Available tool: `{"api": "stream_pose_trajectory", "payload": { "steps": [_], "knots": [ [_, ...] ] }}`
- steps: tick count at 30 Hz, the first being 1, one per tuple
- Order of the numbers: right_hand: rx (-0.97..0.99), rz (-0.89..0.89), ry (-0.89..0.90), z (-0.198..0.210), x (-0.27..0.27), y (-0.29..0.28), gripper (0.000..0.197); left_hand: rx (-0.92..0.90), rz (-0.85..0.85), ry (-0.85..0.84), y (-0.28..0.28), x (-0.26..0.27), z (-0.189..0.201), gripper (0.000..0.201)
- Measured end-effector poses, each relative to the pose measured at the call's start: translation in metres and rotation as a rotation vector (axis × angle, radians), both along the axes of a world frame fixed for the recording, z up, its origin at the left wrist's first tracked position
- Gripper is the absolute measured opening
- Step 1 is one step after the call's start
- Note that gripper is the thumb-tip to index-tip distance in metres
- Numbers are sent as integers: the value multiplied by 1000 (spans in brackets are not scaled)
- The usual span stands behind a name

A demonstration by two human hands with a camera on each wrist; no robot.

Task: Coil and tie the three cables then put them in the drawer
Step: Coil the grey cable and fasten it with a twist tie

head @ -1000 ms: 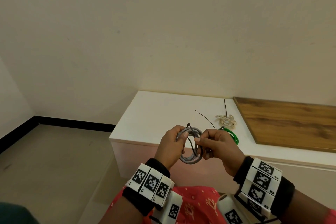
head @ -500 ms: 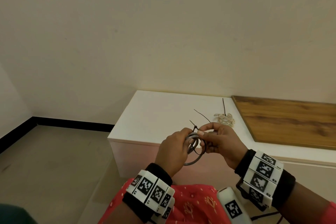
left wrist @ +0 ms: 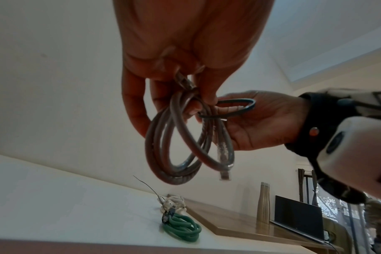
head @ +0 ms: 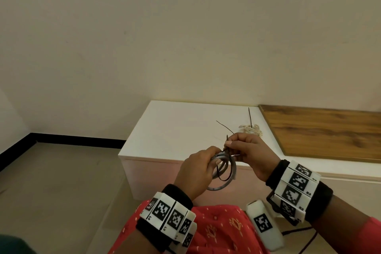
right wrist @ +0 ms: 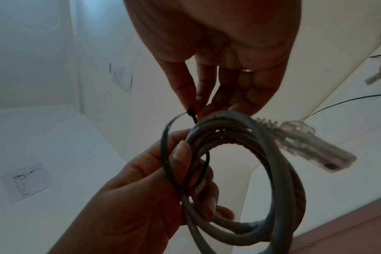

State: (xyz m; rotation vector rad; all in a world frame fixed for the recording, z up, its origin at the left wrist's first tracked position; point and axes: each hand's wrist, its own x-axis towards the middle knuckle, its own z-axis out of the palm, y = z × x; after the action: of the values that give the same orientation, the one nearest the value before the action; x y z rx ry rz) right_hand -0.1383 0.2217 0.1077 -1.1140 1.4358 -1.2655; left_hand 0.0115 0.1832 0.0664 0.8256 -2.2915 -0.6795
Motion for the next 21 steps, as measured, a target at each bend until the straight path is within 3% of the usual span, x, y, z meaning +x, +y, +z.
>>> {"api": "stream_pose_trajectory", "payload": {
  "steps": [5,10,15,18,21],
  "knots": [
    [-20,-11,-11,0,0,1,17,-7,-19,0,-1,1,1,33],
    [-61,-132,-65,7,-11,-3,18,15,-47,-58,1,5,-7,20],
    [-283,-240,-13,20,-26,-4,22,125,-48,31,3,7,-8,16],
    [-326,-175,34,26,-21,-3,20,181,-36,90,-2,5,-1,14],
    [-131,-4,77,17,-11,-1,13,281,-35,162,-5,5,2,13]
  ]
}}
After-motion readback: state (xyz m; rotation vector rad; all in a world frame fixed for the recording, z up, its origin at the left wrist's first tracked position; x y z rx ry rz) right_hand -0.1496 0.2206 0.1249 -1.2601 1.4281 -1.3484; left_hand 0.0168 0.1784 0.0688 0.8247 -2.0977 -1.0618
